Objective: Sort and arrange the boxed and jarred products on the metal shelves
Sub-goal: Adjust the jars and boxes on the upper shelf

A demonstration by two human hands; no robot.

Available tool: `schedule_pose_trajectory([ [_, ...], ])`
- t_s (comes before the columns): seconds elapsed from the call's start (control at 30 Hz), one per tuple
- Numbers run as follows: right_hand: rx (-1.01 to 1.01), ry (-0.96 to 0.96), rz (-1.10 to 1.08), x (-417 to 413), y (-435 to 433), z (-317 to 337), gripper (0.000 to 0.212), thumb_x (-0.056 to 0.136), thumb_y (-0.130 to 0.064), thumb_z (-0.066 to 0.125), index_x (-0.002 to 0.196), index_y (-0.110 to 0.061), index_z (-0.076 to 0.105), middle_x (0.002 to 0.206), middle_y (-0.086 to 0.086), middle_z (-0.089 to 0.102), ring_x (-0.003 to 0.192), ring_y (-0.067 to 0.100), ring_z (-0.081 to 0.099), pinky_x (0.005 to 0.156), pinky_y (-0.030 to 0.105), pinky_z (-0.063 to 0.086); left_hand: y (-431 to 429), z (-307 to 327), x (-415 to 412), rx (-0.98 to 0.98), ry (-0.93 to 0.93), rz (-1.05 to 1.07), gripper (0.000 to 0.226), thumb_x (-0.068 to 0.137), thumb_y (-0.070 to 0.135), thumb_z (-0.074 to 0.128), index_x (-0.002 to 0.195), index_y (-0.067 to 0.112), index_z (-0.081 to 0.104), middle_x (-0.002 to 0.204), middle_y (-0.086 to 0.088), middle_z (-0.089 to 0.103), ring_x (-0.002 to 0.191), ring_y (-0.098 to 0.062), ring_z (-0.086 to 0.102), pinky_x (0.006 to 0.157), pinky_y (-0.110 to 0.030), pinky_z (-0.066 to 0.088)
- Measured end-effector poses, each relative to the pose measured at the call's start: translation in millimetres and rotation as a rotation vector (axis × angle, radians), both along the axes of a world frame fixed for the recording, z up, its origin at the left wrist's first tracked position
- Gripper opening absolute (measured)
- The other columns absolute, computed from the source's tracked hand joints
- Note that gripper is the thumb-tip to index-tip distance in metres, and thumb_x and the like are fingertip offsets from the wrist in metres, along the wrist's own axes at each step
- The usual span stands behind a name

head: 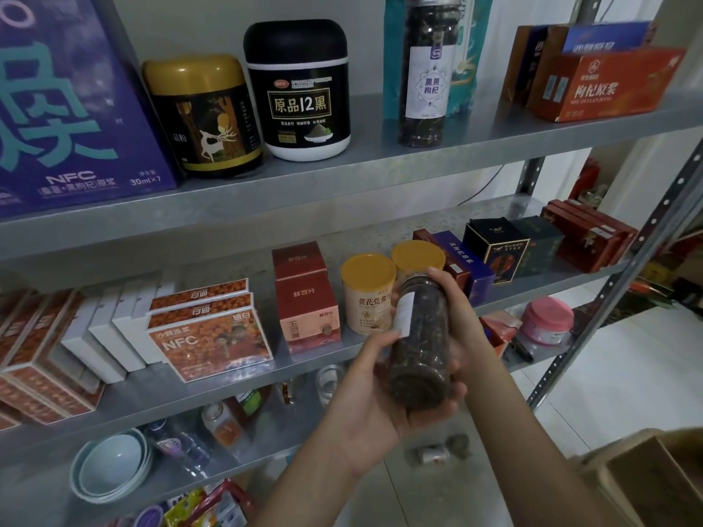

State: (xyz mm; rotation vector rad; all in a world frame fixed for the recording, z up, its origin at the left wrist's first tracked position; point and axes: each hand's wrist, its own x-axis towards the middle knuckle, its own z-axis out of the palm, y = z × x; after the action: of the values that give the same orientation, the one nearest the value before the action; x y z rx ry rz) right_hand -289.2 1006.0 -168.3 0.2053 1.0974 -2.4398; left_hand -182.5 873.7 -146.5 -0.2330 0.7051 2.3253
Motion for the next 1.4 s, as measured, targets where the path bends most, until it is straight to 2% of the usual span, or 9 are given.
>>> schedule_pose_trajectory([
  [0.1, 0.421, -0.013, -0.148, -6, 7, 3, 0.054, 0.074, -0.043, 0.075, 0.113, -0.010, 0.059, 0.101, 0.013, 0.067, 0.081, 0.023, 0.066, 0.071, 0.035, 0.054, 1, -4, -4, -0.294, 0.053, 0.034, 0.061, 0.083, 0.047, 0.057, 0.126, 0.004, 0.058, 0.115, -0.027, 0.066, 0.081, -0.031, 0.068, 0.059, -0.034, 0.057],
  [0.23, 0.574, -0.064, -0.142, -9, 4, 5, 0.039, 0.080, -0.039, 0.072, 0.104, -0.011, 0.057, 0.102, 0.014, 0.065, 0.091, 0.026, 0.065, 0.077, 0.038, 0.054, 12, 2, -1, -0.231, -0.105, 0.045, 0.066, 0.084, 0.050, 0.058, 0.123, -0.003, 0.058, 0.098, -0.023, 0.068, 0.067, -0.027, 0.068, 0.044, -0.026, 0.052],
  [0.43, 0.430, -0.130, -0.048, 1, -2, 1, 0.037, 0.083, -0.033, 0.070, 0.106, -0.008, 0.055, 0.087, 0.014, 0.066, 0.063, 0.021, 0.069, 0.050, 0.028, 0.053, 16, 4, 0, -0.159, -0.210, 0.087, 0.065, 0.090, 0.049, 0.056, 0.123, -0.007, 0.055, 0.093, -0.024, 0.067, 0.062, -0.029, 0.067, 0.035, -0.023, 0.047],
  [0.57, 0.195, -0.061, -0.134, 4, 8, -3, 0.048, 0.083, -0.045, 0.068, 0.111, -0.007, 0.060, 0.111, 0.016, 0.064, 0.101, 0.031, 0.065, 0.083, 0.044, 0.057, 11, 7, -8, -0.070, -0.142, 0.064, 0.062, 0.092, 0.048, 0.053, 0.125, -0.003, 0.057, 0.096, -0.024, 0.065, 0.064, -0.027, 0.066, 0.038, -0.023, 0.048],
  [0.7, 0.022, 0.172, -0.065, 10, 26, 6, 0.036, 0.090, -0.031, 0.060, 0.115, -0.005, 0.064, 0.113, 0.016, 0.061, 0.103, 0.029, 0.062, 0.099, 0.046, 0.048, -1, 6, -19, 0.063, -0.057, 0.044, 0.058, 0.087, 0.044, 0.058, 0.116, -0.005, 0.068, 0.105, -0.029, 0.065, 0.068, -0.030, 0.068, 0.050, -0.029, 0.057],
  [0.87, 0.572, 0.538, -0.414, 17, 31, 36, 0.035, 0.075, -0.034, 0.074, 0.108, -0.027, 0.063, 0.097, -0.007, 0.069, 0.086, 0.008, 0.067, 0.068, 0.025, 0.056, -10, -11, -30, -0.619, 0.392, 0.189, 0.063, 0.078, 0.064, 0.054, 0.122, 0.020, 0.060, 0.109, -0.007, 0.073, 0.096, -0.024, 0.071, 0.076, -0.030, 0.058],
  [1.0, 0.847, 0.732, -0.583, 26, 20, 57, 0.025, 0.084, -0.035, 0.071, 0.105, -0.031, 0.058, 0.099, -0.011, 0.063, 0.088, 0.002, 0.063, 0.071, 0.022, 0.054, -4, -2, -31, -0.845, 0.729, 0.112, 0.058, 0.069, 0.059, 0.075, 0.118, 0.043, 0.048, 0.106, 0.020, 0.066, 0.098, 0.003, 0.065, 0.075, -0.014, 0.053],
  [1.17, 0.689, 0.701, -0.523, 40, 11, 64, 0.077, 0.071, -0.049, 0.064, 0.140, -0.035, 0.032, 0.133, -0.013, 0.046, 0.107, 0.006, 0.059, 0.079, 0.026, 0.055, -5, 0, -44, -0.674, 0.736, 0.174, 0.070, 0.072, 0.052, 0.079, 0.128, 0.024, 0.049, 0.110, 0.002, 0.071, 0.098, -0.023, 0.070, 0.080, -0.032, 0.057],
  [1.4, 0.872, 0.783, -0.466, 38, 2, 66, 0.110, 0.068, -0.035, 0.078, 0.153, -0.043, 0.007, 0.119, -0.003, 0.065, 0.087, -0.001, 0.067, 0.066, 0.020, 0.058, -9, 4, -68, -0.744, 0.846, 0.157, 0.087, 0.060, 0.074, 0.074, 0.130, 0.030, 0.047, 0.121, 0.002, 0.067, 0.111, -0.014, 0.065, 0.088, -0.028, 0.053],
])
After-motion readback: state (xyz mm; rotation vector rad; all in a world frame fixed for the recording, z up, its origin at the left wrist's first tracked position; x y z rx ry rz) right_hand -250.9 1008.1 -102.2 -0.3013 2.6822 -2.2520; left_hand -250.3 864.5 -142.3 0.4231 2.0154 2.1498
